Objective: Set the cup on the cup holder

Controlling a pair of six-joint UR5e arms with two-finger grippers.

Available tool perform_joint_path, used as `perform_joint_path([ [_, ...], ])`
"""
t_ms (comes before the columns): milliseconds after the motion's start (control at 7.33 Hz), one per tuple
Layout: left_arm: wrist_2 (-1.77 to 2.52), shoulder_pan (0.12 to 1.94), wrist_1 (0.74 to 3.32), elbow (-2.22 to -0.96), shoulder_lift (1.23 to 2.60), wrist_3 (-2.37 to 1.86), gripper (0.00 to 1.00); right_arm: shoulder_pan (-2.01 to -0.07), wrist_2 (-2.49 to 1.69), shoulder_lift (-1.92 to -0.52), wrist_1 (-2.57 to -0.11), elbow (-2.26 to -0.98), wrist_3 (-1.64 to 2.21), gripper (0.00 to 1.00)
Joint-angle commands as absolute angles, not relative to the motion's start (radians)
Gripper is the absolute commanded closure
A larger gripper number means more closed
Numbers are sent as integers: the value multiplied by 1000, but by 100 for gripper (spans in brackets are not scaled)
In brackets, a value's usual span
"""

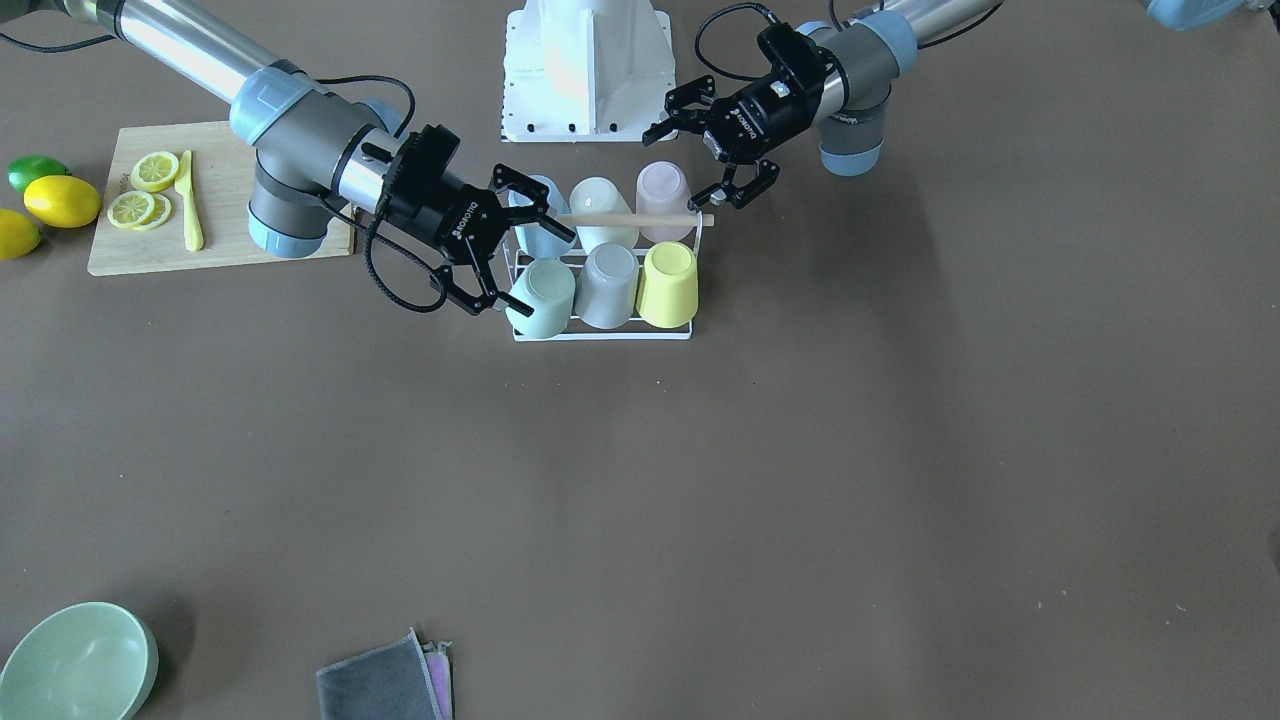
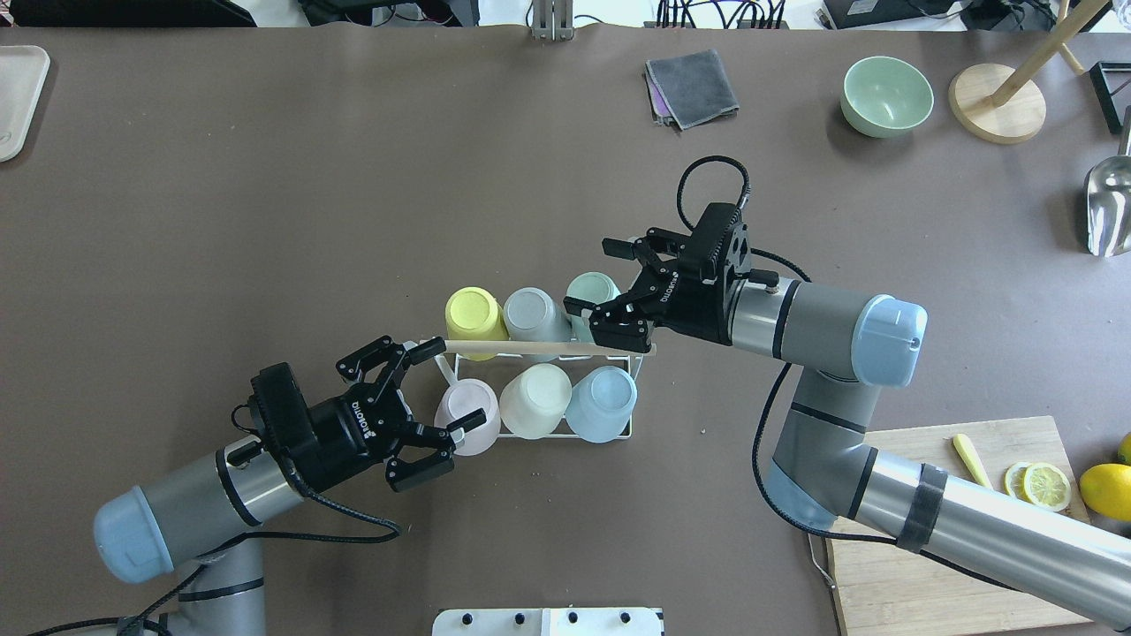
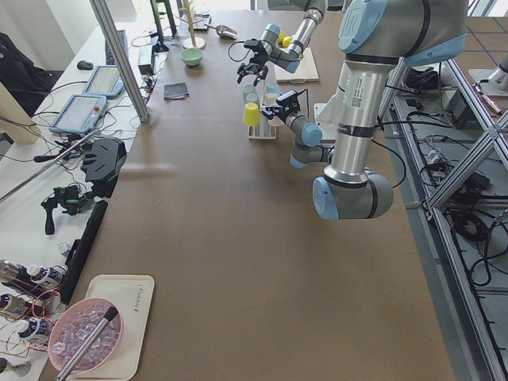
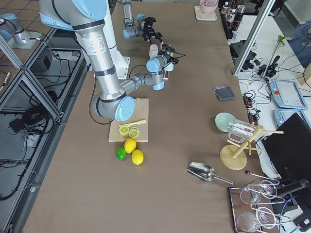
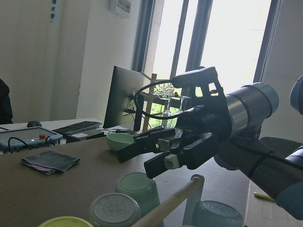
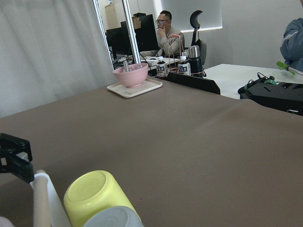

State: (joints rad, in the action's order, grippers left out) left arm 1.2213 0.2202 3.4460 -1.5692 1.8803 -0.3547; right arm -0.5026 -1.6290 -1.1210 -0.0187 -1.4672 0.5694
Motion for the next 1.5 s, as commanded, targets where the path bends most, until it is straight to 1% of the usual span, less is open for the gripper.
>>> perform_joint_path([
  [0,1232,245,3410,-1611,1881,-363,2,-503,-1631,-1117,-24,-1468,606,0],
  [273,1280,316,3284,-1672,1891,-371,2,-544,-1707,-1117,-90,-1483,606,0],
  [409,1378,409,3152,-1724,1899,-397,2,-575,-1757,-1115,-135,-1499,607,0],
  [545,1473,505,3028,-1738,1934,-478,2,-601,-1800,-1117,-178,-1517,609,0],
  [818,1706,721,2841,-1730,1974,-482,2,-659,-1906,-1118,-303,-1564,611,0],
  [955,1826,811,2783,-1711,1974,-482,2,-688,-1964,-1120,-386,-1595,611,0],
  [1091,2000,906,2726,-1642,1980,-479,2,-727,-2036,-1121,-470,-1620,611,0],
  [1227,2105,983,2708,-1520,1991,-460,2,-768,-2107,-1124,-532,-1634,609,0],
  [1364,2126,1003,2698,-1437,1996,-428,2,-808,-2179,-1137,-566,-1637,607,0],
])
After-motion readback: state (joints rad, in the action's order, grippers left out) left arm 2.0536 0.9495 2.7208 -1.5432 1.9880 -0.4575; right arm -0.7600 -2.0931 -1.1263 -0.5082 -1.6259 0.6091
